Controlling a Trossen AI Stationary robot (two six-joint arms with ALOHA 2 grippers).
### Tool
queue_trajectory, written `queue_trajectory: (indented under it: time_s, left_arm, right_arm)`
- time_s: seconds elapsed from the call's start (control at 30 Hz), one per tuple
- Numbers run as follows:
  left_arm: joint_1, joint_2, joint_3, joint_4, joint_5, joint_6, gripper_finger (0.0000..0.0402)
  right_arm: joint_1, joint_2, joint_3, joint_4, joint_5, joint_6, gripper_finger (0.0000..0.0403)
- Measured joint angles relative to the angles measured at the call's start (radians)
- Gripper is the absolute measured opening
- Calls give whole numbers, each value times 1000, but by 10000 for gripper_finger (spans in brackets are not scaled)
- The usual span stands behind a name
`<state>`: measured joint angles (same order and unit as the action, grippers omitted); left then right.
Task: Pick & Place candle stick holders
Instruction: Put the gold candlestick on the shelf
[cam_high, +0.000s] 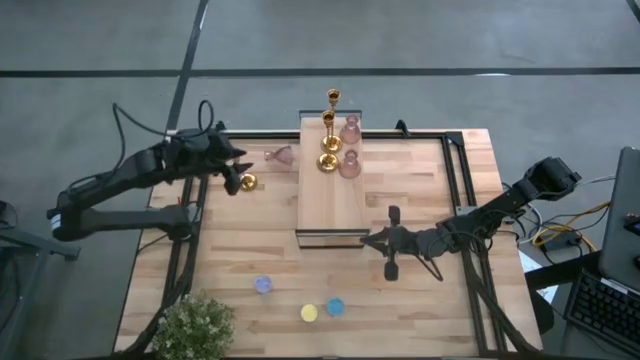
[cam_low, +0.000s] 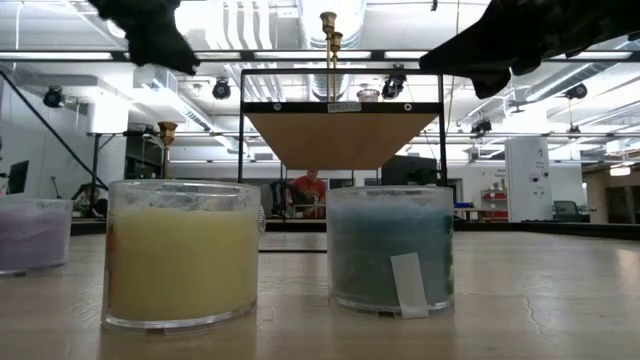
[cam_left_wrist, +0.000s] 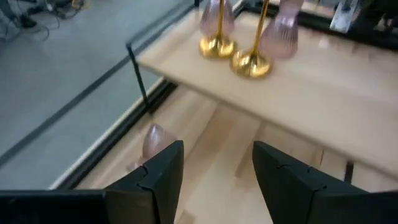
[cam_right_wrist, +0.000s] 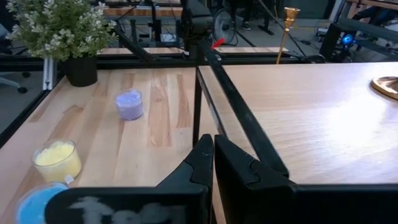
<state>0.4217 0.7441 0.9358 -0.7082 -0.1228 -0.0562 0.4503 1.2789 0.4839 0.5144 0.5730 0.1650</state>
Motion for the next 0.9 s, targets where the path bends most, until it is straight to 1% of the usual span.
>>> queue_trajectory:
  time_s: [0.07,0.17,0.23,0.37,0.5,0.57,0.7,0.9]
  left_arm:
    - [0,-33,-43,-17,-32,-16,194]
    - [0,-78,-104,-32,-114,-23,194]
    - [0,-102,-135,-53,-139,-25,194]
    - [0,-129,-159,-136,-175,-88,194]
    - [0,-128,-174,-207,-265,-176,193]
    - [0,-125,-198,-184,-280,-182,193]
    - [0,-107,-273,-87,-277,-175,193]
    - [1,-72,-337,-9,-359,-181,193]
  right_arm:
    - [0,0,0,0,4,0,8]
    - [0,0,0,0,4,1,8]
    - [0,0,0,0,4,3,8]
    - [0,0,0,0,7,1,8]
    - [0,0,0,0,7,0,8]
    - [0,0,0,0,7,0,8]
    - [1,0,0,0,7,0,8]
    - [1,0,0,1,7,3,8]
